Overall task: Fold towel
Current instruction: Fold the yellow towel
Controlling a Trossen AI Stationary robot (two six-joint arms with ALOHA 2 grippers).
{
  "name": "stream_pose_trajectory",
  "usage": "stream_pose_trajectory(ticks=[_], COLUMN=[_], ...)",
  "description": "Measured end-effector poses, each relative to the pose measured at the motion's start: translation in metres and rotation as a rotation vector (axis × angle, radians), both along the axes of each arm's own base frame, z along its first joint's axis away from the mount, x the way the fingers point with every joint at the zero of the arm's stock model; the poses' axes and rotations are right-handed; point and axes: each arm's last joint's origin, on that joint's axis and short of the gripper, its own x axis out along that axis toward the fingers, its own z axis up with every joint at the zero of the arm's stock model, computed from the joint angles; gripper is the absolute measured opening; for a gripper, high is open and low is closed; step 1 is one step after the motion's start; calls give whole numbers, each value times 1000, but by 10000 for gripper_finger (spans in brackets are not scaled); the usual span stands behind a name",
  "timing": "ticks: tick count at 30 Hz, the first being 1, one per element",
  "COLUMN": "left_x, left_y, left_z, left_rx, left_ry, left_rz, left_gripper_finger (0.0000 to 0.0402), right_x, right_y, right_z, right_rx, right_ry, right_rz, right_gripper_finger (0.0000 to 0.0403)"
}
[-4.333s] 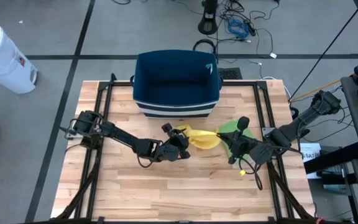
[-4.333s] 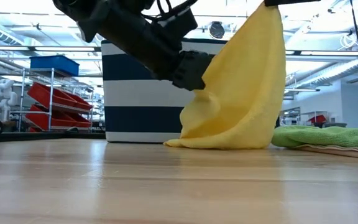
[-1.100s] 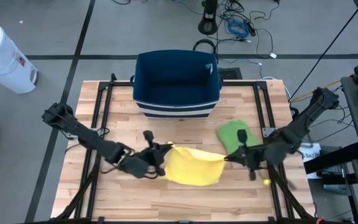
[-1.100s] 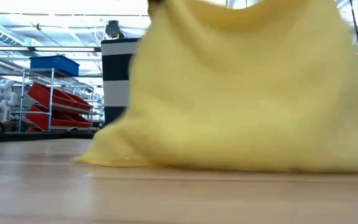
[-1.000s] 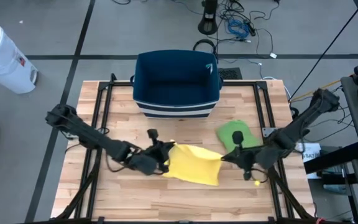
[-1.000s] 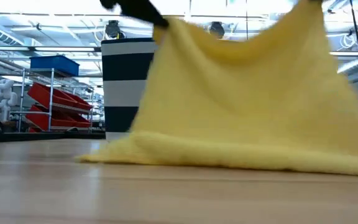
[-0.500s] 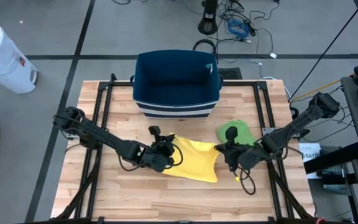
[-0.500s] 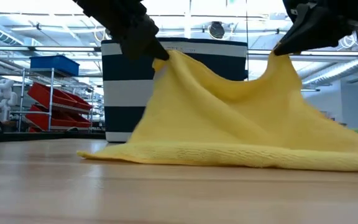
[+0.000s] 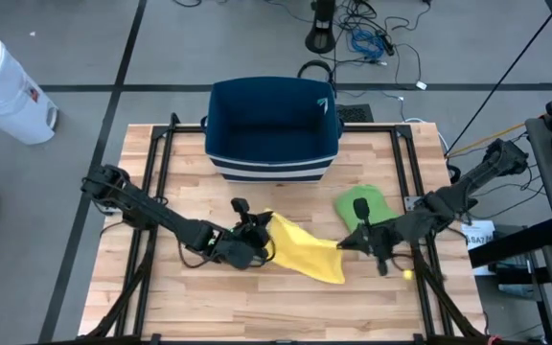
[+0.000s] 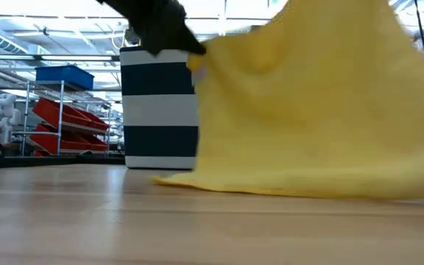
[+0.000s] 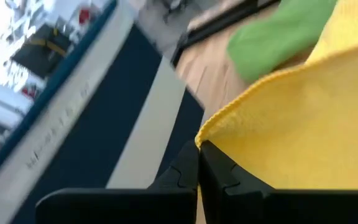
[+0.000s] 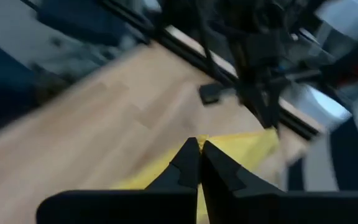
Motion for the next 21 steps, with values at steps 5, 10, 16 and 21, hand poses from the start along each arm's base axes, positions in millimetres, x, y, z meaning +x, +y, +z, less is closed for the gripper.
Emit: stream_pose_trajectory(ticks=[5,10,16,21], left_x=[-9,-27,-52,-67], left_y=[-23,-49,-82,-103], left_z=[21,43,60,70], left_rx=[50,84,121,156], left_ry=[-56,-117,-171,-227], left_rz=[-113,-229,-369,-473], left_gripper_finger=[0,0,0,0], right_x=[-12,-19,-24,-29], right_y=[-3,3,12,20], right_z=[12,20,25,31], right_rx=[77,145,188,200], right_ry=[-30,-69,-99,-164], right_rz=[139,295,441,561], right_gripper_finger=[0,0,0,0])
